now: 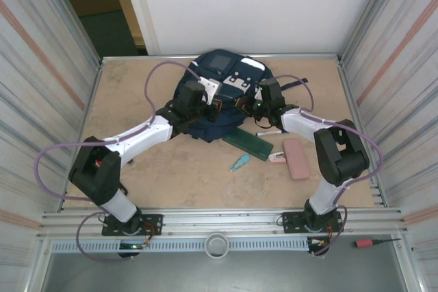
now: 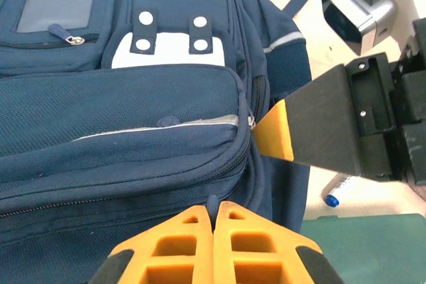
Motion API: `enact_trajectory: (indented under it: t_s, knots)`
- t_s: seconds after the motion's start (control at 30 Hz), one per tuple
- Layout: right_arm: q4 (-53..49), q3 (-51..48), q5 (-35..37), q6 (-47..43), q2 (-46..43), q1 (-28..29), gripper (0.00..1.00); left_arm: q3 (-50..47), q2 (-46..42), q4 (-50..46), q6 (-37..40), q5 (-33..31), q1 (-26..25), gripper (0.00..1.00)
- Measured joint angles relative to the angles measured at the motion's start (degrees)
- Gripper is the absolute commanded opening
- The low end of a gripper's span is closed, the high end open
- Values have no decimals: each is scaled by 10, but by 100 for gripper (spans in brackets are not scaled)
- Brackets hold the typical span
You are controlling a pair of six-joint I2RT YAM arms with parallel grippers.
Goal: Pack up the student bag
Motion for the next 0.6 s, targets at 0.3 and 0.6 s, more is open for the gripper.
enact_trajectory:
  t_s: [0.3,0.6]
  knots:
    - [-2,-28,-1,-14,-26,-59,0,-62,-43,23,-3,19,70,0]
    - [-68,27,-39,-61,-17,-76,0,-78,-55,23,-15,40,101,0]
